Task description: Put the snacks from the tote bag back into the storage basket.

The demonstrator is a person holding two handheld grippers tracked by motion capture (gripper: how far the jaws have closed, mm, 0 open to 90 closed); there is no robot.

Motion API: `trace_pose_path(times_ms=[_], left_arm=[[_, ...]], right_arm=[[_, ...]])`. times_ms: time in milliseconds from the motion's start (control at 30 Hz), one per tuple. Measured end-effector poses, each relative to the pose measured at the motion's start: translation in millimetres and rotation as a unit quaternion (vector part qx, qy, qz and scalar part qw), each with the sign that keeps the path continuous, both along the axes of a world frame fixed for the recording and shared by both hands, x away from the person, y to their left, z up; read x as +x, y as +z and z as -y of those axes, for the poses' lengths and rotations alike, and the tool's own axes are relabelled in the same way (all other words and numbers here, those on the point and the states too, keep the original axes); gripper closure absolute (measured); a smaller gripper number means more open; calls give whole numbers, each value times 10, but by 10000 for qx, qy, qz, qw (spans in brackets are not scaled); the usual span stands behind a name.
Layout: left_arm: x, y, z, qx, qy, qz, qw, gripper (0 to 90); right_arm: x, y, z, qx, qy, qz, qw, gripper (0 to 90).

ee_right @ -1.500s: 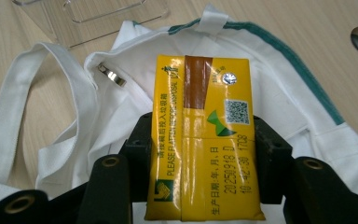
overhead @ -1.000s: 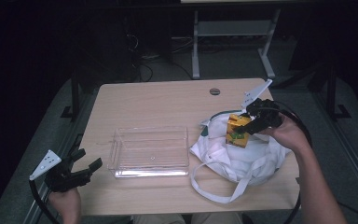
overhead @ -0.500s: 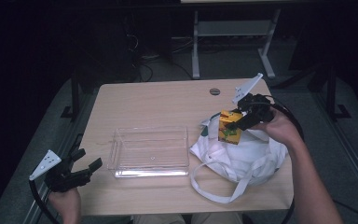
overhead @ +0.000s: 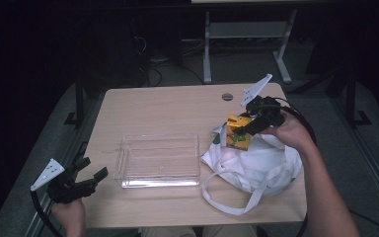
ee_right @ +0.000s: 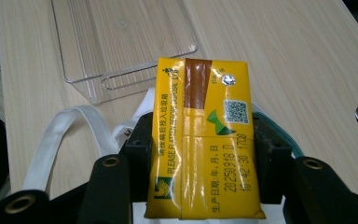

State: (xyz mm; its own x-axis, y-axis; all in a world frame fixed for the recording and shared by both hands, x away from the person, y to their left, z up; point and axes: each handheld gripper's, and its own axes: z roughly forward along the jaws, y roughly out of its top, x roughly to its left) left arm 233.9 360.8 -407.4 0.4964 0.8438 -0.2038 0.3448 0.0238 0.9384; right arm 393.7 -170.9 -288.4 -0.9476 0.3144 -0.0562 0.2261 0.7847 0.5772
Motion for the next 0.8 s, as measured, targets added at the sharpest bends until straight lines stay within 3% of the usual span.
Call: trace_pose_path(times_ms=[800], left_arm=[[4,-4,-4,4,1,-3,10000,124]], right_arm=[[108,37,-277,60,261,11,9996,512]])
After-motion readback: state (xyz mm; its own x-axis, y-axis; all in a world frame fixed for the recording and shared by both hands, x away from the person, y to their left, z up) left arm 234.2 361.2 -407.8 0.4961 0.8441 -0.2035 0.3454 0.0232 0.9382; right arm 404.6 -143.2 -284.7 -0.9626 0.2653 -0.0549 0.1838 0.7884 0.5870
